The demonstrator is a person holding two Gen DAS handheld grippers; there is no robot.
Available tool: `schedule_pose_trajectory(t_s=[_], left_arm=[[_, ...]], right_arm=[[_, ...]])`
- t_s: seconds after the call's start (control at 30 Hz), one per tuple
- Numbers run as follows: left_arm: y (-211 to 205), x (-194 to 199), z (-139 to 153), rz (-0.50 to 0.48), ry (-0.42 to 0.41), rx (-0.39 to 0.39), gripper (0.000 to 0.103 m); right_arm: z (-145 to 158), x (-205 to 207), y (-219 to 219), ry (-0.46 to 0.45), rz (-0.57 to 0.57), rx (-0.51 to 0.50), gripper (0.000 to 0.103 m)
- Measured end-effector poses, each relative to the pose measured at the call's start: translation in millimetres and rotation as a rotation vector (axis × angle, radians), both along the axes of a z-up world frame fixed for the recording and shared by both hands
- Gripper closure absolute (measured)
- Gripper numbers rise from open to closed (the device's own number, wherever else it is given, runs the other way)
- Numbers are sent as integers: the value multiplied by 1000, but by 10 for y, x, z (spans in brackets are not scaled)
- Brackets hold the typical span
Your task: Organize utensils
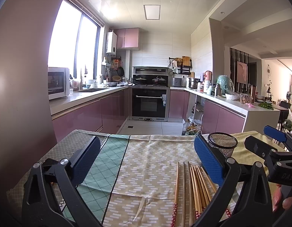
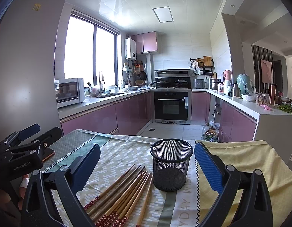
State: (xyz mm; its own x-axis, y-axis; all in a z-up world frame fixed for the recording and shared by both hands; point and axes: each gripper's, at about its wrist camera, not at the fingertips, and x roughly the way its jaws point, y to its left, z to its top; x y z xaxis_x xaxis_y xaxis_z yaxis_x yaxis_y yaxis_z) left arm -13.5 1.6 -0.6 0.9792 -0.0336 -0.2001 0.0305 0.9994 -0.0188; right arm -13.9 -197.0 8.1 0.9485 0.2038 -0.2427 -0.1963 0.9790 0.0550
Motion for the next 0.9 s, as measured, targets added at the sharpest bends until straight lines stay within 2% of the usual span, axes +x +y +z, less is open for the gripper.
schedule_pose_trajectory(t_s=[0.37,0.47,0.57,0.6,0.67,0.7,0.9], left_arm=[[-30,77,-32,-19,40,18,5],[-31,167,-90,-46,85,28,5],[-31,302,-194,-79,158,47,5],[-34,351,-234,-95,186,52,5],[-45,462,-331,-102,241,70,5],[-58,521,-381,-114,274,83,6],[-179,775,-679,-209,409,134,17]], right_arm=[[-52,65,-23,47,16,-3,7],[-120,151,-53,111,21,-5,7],[-259,291,-89,212,24,-28,8],[-314,343,-90,253,27,-38,10],[-445,448,-72,338,43,-61,22],[-509,496,-61,378,49,-73,24],[-855,658,66,531,97,-117,47]])
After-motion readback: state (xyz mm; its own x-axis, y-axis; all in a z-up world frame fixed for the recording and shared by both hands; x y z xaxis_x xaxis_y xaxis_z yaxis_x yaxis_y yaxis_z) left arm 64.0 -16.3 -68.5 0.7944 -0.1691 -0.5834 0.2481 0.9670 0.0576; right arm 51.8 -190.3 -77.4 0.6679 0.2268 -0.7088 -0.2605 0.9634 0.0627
